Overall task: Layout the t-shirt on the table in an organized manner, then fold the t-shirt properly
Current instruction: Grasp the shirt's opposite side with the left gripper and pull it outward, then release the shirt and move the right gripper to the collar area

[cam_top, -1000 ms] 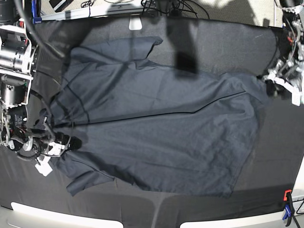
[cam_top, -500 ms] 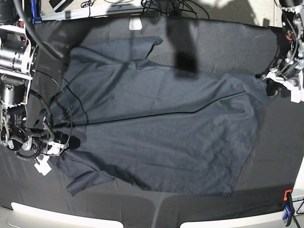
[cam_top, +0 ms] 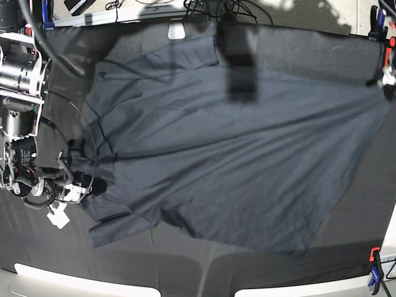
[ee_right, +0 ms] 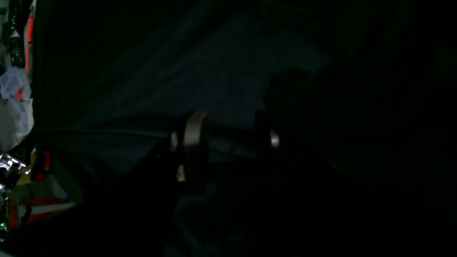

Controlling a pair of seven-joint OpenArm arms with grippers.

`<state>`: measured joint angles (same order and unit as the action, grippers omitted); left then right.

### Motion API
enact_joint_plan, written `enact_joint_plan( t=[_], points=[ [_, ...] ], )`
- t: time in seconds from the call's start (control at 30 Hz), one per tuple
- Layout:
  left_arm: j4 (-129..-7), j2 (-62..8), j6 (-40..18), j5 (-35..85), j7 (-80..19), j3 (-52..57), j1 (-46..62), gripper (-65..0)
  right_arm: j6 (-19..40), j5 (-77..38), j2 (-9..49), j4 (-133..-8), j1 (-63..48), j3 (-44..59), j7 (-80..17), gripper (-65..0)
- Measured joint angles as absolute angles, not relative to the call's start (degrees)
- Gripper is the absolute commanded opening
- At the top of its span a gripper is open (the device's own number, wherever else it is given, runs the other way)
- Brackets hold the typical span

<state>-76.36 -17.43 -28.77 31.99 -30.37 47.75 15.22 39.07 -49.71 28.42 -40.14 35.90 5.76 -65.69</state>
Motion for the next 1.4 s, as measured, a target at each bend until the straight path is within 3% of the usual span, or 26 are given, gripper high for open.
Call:
enact_joint_plan(
  t=[0.23, 0.33, 0.37, 0.4, 0.6, 0.77, 0.9, 1.17, 1.4],
  points=[
    [-76.49, -17.45, -29.02, 34.48, -29.65, 47.75, 17.58, -63.4, 39.07, -49.71, 28.42, -40.14, 35.9, 5.76, -65.69, -43.8],
    [-77.56, -17.45, -35.92, 35.46, -30.7, 47.86, 17.82, -40.7, 39.07, -49.69, 28.4, -40.14, 35.88, 5.76, -65.69, -43.8],
    [-78.48, -17.45, -38.13, 36.58, -31.18, 47.92, 17.93, -35.5, 39.07, -49.74, 28.42, -40.14, 35.88, 5.76, -65.69, -43.8],
    [-79.48, -17.45, -39.51, 38.28, -32.03, 47.97, 17.98, -34.3, 39.07, -49.69, 28.42, -40.14, 35.9, 5.76, -65.69, -43.8],
    [-88.12, -17.28, -39.48, 42.87, -33.5, 47.97, 18.41, -34.5, 39.07, -54.48, 28.73, -40.64, 35.88, 5.74, -66.15, -43.8],
    [-97.62, -12.93, -39.44, 42.72, -31.62, 47.81, 18.24, -34.7, 39.07, -54.15, 29.28, -43.42, 35.9, 5.76, -66.35, -43.8],
    [-103.07, -10.74, -39.51, 38.46, -31.35, 43.38, 18.31, -38.5, 39.07, -54.28, 29.28, -47.46, 33.1, 5.76, -66.32, -43.8],
    [-103.61, -10.48, -39.66, 36.16, -30.26, 33.1, 18.41, -38.5, 39.07, -54.08, 28.69, -72.82, 14.96, 7.75, -66.5, -43.8],
    [-103.61, -10.87, -39.55, 33.87, -30.11, 33.08, 18.37, -38.5, 39.27, -53.52, 23.94, -95.98, -3.2, 24.88, -66.54, -43.8]
  ],
)
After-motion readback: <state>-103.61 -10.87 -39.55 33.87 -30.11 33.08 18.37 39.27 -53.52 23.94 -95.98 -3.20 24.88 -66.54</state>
